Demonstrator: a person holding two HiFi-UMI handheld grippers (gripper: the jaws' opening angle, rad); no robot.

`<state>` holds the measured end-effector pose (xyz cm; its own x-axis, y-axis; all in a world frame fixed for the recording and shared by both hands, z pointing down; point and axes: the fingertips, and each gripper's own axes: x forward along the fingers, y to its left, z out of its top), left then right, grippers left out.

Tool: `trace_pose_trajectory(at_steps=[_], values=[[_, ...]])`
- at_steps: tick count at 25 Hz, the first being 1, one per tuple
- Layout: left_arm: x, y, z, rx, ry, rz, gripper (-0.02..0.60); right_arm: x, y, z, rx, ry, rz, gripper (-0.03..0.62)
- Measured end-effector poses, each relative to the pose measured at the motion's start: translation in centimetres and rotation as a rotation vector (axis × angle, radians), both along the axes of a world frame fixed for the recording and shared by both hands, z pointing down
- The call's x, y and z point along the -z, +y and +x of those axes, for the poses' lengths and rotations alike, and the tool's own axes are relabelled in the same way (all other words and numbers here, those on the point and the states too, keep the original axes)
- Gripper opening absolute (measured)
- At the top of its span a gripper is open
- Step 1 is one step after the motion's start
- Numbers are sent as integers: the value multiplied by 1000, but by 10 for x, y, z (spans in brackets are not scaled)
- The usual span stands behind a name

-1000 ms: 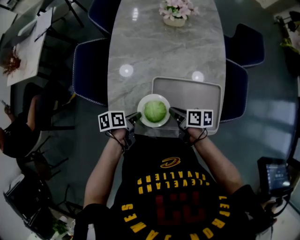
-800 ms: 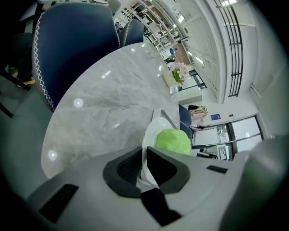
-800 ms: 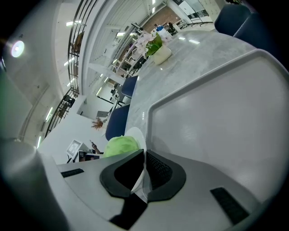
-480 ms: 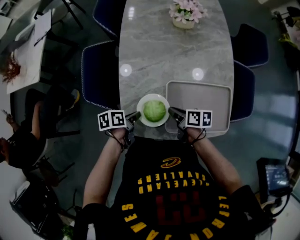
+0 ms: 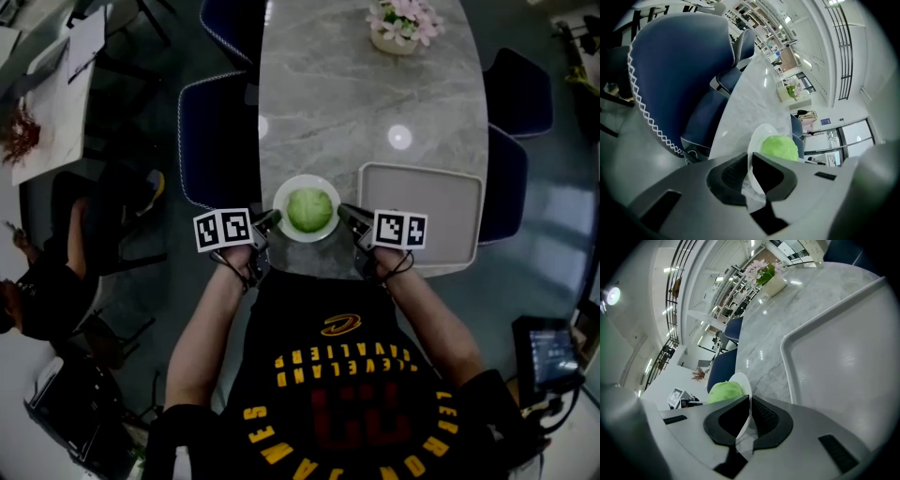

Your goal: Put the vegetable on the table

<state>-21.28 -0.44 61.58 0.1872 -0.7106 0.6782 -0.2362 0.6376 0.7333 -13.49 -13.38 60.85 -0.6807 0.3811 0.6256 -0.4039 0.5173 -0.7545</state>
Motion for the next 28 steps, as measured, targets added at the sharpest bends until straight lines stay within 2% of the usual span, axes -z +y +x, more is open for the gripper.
trace_pose_trajectory(at_steps=[7, 14, 28], values=[[-14, 2, -37, -4, -7, -10, 32, -15, 3, -35, -22, 20, 6, 26], [-26, -5, -58, -27, -18, -34, 32, -27, -2, -53, -42, 40, 20, 26], [-38, -18, -70, -42, -34, -55, 32, -42, -13, -63, -65, 97, 58, 26]])
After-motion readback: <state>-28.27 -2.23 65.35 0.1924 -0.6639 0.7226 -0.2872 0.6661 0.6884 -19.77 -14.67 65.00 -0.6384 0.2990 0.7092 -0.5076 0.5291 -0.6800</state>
